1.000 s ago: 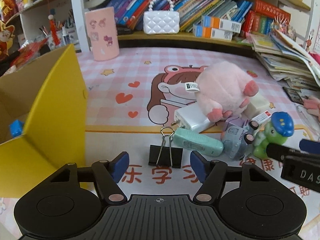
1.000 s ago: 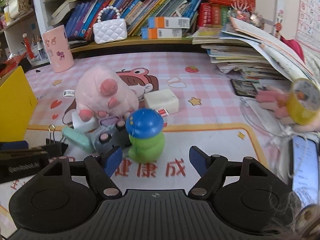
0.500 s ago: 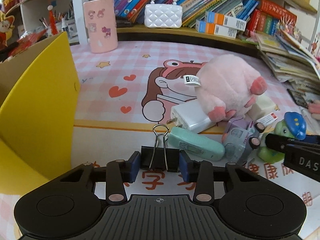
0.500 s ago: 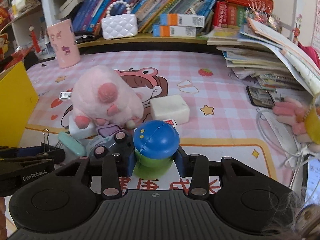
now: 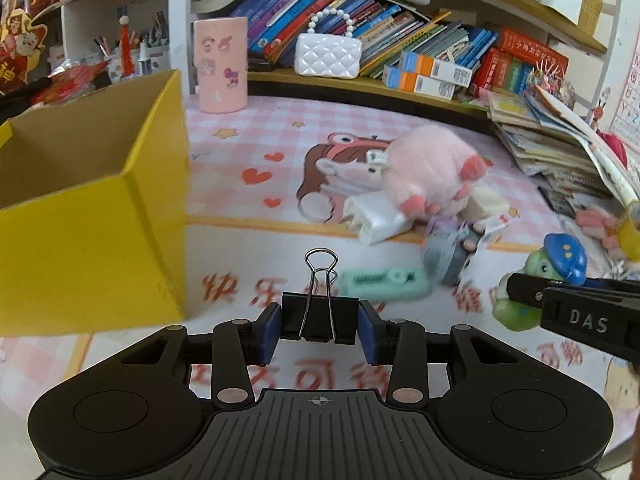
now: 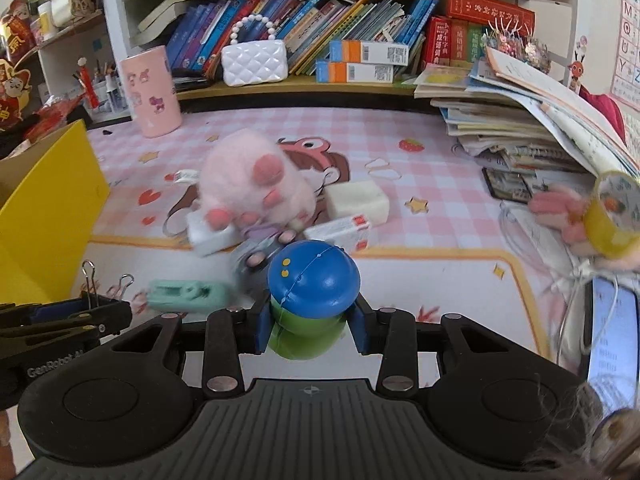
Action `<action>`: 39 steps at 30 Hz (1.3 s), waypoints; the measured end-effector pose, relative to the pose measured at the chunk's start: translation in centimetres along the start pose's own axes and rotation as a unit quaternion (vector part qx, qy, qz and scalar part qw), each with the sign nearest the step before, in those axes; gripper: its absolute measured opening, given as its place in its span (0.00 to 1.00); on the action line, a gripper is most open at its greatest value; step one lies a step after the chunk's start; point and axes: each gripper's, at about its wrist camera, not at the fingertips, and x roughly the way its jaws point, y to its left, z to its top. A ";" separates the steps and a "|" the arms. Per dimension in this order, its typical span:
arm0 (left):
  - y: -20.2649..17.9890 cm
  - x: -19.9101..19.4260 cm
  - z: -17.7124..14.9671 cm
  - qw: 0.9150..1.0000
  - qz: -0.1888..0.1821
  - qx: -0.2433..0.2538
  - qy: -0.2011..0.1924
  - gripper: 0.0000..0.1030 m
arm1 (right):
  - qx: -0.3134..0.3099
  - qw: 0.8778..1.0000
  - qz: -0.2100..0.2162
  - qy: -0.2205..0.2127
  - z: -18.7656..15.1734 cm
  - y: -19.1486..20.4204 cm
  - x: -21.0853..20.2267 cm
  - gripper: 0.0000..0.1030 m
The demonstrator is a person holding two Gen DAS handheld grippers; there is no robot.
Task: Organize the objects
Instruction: 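Grasp the black binder clip with the left tool while the right tool grasps the green figure, then carry the binder clip and green figure with both tools over the box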
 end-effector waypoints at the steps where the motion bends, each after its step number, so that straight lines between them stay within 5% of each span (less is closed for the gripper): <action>1: 0.4 -0.3 -0.4 1.000 0.000 -0.003 0.002 0.37 | -0.001 1.000 0.000 0.001 -0.3 0.4 -0.3 0.35; 22: 9.8 -10.8 -5.9 0.998 0.018 -0.050 -0.031 0.38 | -0.057 0.996 0.062 0.017 -6.3 12.5 -6.8 0.35; 39: 15.4 -15.2 -8.5 0.996 0.045 -0.061 -0.051 0.37 | -0.081 0.992 0.099 0.009 -8.8 19.7 -9.2 0.35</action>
